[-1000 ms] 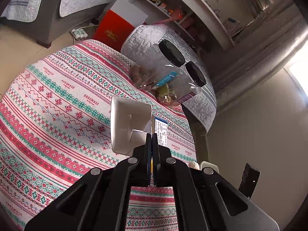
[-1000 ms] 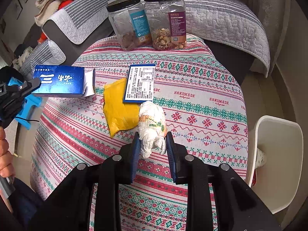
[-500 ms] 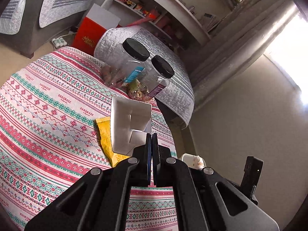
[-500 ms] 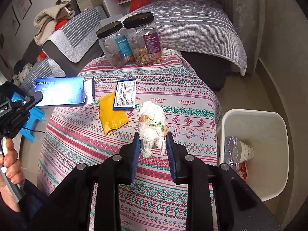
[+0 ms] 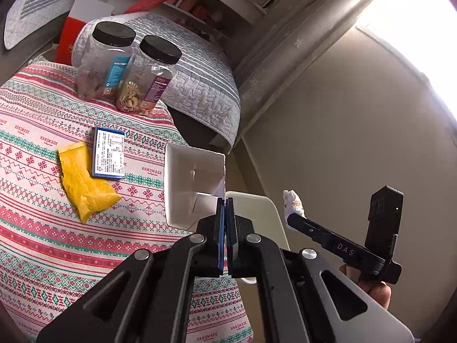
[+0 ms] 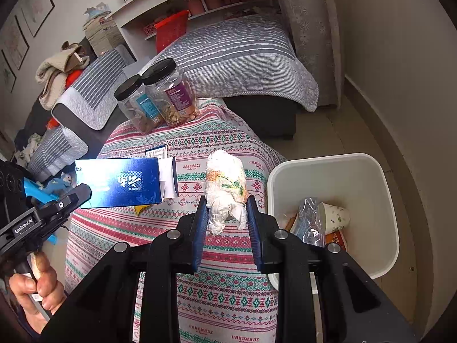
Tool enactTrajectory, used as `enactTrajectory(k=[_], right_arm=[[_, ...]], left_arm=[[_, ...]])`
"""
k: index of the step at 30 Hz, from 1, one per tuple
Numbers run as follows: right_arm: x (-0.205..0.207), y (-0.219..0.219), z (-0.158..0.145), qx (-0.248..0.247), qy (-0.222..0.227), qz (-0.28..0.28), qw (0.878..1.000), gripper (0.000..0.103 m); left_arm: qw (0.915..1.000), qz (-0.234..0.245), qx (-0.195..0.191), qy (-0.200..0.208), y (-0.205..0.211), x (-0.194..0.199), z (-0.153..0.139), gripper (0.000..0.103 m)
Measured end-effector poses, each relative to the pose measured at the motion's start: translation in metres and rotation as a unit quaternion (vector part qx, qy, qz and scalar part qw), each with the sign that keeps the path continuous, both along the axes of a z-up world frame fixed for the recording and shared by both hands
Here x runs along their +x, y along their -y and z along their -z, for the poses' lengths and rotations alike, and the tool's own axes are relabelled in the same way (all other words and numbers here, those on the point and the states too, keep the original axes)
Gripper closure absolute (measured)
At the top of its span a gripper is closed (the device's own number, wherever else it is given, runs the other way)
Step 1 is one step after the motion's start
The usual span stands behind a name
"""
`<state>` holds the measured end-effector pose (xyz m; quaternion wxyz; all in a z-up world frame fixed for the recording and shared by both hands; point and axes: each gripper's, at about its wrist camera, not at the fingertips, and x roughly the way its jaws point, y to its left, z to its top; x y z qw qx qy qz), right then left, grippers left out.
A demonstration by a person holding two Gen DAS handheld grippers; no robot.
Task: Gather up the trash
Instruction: 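Carry blue box and tissue over the white bin and release both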
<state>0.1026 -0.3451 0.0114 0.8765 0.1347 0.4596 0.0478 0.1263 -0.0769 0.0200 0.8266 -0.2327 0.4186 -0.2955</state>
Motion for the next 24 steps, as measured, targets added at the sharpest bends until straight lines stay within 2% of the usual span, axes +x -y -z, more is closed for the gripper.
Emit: enactTrajectory(k=[7, 13, 18, 24], right_arm=[[-0.009, 0.045, -0.002, 0.007, 0.001, 0.063, 0.998, 0.077], [-0.006, 0.06, 0.007, -0.001, -0.015, 0.091, 0.996, 0.077], [-0.007, 0.065, 0.007, -0.02, -0.016, 0.104, 0.994, 0.077], [-0.002, 0.07, 0.015, -0.047, -0.031, 0.134, 0.989, 0.071]], left_arm=[[0.9986, 0.05, -0.01, -0.012, 0.067, -0.009, 0.013, 0.102], [0.996, 0.071, -0.03, -0.045, 0.119, -0.007, 0.045, 0.102], [0.992, 0.098, -0.027, -0.076, 0.155, -0.005, 0.074, 0.102], [0.9874, 0.122, 0.01, -0.099, 0.182, -0.004, 0.099, 0.101]])
